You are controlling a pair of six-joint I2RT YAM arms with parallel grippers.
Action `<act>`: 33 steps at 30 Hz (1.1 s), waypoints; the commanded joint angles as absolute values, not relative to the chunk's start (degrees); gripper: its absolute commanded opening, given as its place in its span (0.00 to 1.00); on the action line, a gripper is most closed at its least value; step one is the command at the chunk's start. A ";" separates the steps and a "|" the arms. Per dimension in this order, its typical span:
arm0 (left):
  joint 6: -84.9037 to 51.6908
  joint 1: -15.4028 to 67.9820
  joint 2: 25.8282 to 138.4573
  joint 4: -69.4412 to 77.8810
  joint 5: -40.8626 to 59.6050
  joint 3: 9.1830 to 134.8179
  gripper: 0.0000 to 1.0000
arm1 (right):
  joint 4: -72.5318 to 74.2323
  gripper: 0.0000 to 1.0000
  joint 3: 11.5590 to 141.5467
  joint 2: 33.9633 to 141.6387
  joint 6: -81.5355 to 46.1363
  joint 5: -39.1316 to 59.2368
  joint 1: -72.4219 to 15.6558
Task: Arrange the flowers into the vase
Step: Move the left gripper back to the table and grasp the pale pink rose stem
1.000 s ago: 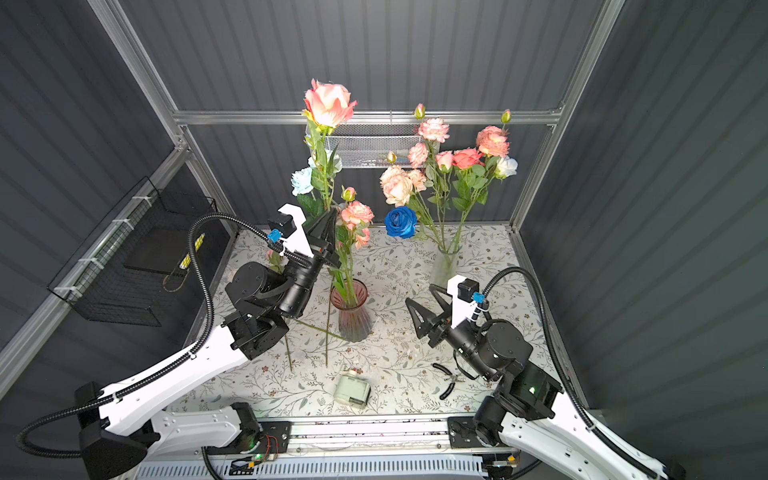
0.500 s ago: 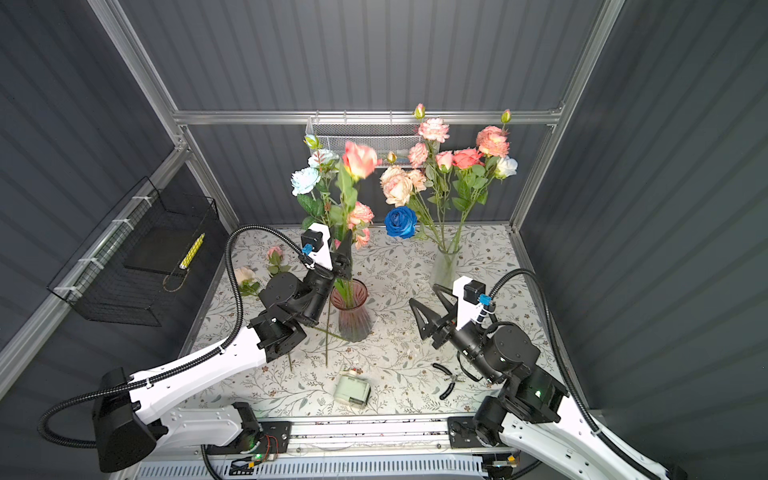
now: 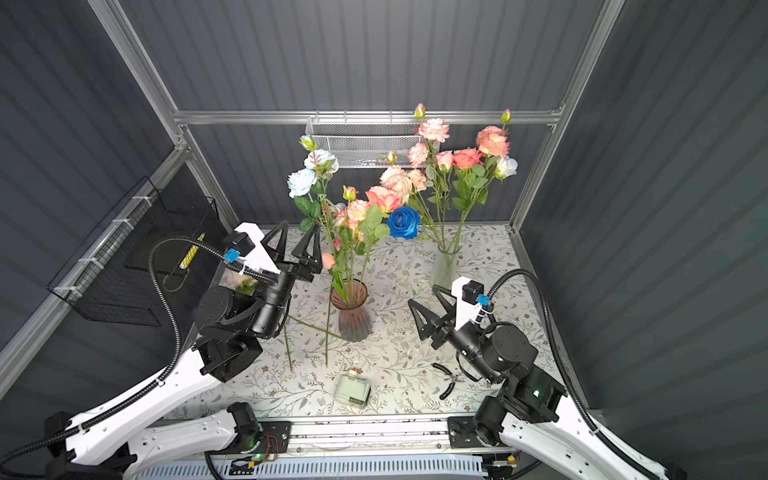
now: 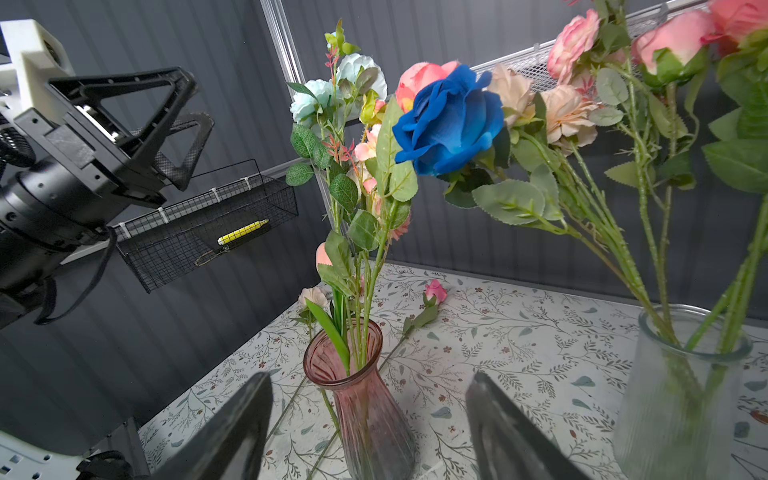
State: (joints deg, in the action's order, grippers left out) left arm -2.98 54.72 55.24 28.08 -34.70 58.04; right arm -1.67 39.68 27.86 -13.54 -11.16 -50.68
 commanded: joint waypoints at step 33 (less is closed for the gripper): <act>-39.83 7.59 89.32 -10.05 -14.37 51.48 0.59 | -1.82 0.76 37.87 25.92 -13.84 -11.08 -50.90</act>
